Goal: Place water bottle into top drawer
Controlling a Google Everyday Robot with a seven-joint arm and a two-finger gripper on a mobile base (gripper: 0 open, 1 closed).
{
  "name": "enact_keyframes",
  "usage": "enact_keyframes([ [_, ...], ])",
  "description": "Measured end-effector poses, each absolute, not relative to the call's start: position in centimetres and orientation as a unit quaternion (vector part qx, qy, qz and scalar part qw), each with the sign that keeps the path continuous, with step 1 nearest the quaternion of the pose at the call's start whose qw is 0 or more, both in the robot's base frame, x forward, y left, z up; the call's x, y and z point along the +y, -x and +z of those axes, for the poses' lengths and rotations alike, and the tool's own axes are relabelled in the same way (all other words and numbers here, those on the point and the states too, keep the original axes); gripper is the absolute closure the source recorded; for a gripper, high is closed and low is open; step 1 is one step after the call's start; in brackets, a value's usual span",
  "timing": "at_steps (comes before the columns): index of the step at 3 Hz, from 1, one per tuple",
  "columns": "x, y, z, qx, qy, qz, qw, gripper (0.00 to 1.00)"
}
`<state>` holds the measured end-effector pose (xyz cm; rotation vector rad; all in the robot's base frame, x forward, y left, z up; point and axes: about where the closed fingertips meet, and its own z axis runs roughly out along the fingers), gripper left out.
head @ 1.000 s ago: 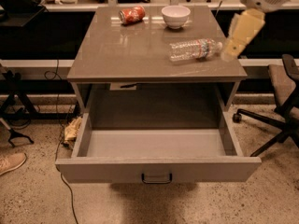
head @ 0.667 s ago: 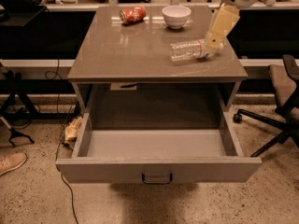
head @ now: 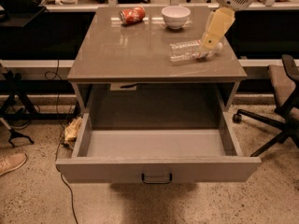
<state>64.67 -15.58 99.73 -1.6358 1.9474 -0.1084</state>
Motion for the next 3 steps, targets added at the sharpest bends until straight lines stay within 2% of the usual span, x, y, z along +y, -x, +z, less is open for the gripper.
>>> enact_keyframes([
  [2,-15.1,-71.6,94.0,0.749,0.562,0.034,0.350,0.00],
  [3,-14.2,-74.2,91.2,0.756,0.549,0.063,0.350,0.00],
])
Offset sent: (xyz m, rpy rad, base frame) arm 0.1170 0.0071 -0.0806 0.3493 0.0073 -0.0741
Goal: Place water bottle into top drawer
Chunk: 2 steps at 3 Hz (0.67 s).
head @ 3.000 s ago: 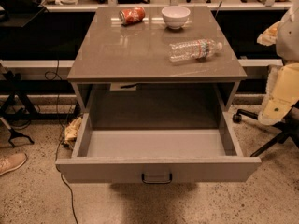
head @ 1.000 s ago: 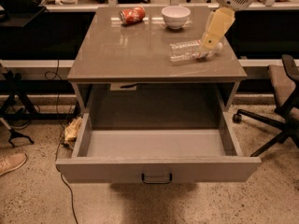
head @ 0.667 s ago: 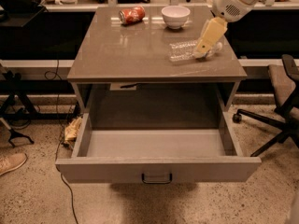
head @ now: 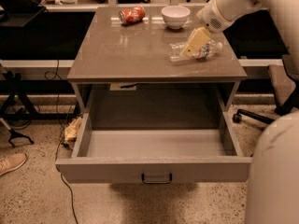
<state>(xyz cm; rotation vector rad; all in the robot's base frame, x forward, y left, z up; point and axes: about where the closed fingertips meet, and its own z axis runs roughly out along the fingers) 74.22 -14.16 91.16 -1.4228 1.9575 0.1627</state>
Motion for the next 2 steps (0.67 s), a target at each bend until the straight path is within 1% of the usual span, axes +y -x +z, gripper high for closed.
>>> enact_keyframes([
  [1,-13.9,-76.4,87.6,0.776,0.524,0.092,0.339,0.00],
  [2,-14.1,-77.3,85.5,0.791,0.507,0.104,0.326,0.00],
])
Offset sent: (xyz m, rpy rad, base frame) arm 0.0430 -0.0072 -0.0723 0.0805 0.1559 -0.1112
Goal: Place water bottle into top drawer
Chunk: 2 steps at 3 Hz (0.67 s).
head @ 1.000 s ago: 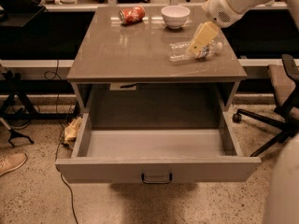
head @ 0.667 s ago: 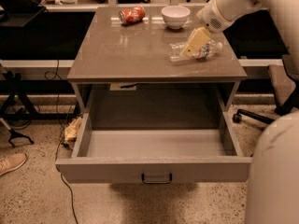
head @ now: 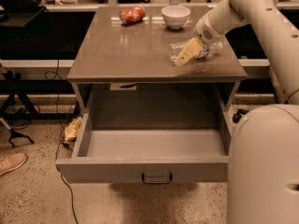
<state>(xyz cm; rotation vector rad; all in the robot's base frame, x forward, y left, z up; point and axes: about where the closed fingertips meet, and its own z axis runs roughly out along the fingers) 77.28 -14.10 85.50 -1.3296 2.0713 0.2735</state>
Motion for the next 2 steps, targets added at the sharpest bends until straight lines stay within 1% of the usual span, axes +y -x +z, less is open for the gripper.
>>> enact_keyframes([
  [1,-15.2,-77.4,84.2,0.806,0.489,0.106,0.316,0.19],
  [2,-16.3,-76.9,83.5,0.817,0.470,0.111,0.316,0.50],
])
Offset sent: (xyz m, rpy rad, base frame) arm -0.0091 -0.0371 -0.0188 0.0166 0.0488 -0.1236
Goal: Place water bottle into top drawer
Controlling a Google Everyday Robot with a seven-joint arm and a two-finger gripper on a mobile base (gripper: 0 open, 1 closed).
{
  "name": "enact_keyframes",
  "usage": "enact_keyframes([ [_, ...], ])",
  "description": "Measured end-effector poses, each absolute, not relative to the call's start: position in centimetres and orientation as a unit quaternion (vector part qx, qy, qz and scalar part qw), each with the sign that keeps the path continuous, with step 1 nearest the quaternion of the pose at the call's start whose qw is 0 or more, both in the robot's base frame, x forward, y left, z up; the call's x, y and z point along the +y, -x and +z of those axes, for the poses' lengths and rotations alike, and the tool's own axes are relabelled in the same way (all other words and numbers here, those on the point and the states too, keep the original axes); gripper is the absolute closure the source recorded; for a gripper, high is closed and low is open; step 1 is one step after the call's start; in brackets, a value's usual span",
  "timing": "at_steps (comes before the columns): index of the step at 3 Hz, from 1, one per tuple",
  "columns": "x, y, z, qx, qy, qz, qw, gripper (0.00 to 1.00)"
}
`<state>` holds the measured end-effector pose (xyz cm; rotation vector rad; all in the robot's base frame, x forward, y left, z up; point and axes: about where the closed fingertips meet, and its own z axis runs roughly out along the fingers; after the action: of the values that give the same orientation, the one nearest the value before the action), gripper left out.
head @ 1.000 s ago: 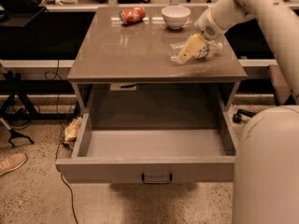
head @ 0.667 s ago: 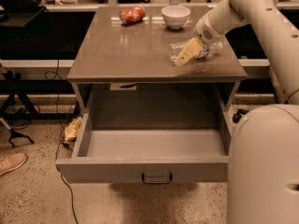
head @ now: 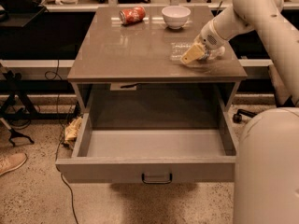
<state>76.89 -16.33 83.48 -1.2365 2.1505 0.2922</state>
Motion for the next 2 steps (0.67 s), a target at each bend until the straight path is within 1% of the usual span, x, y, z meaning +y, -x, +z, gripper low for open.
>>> enact_keyframes([
  [2,-16.45,-76.59,83.66,0.817,0.465,0.117,0.319,0.96],
])
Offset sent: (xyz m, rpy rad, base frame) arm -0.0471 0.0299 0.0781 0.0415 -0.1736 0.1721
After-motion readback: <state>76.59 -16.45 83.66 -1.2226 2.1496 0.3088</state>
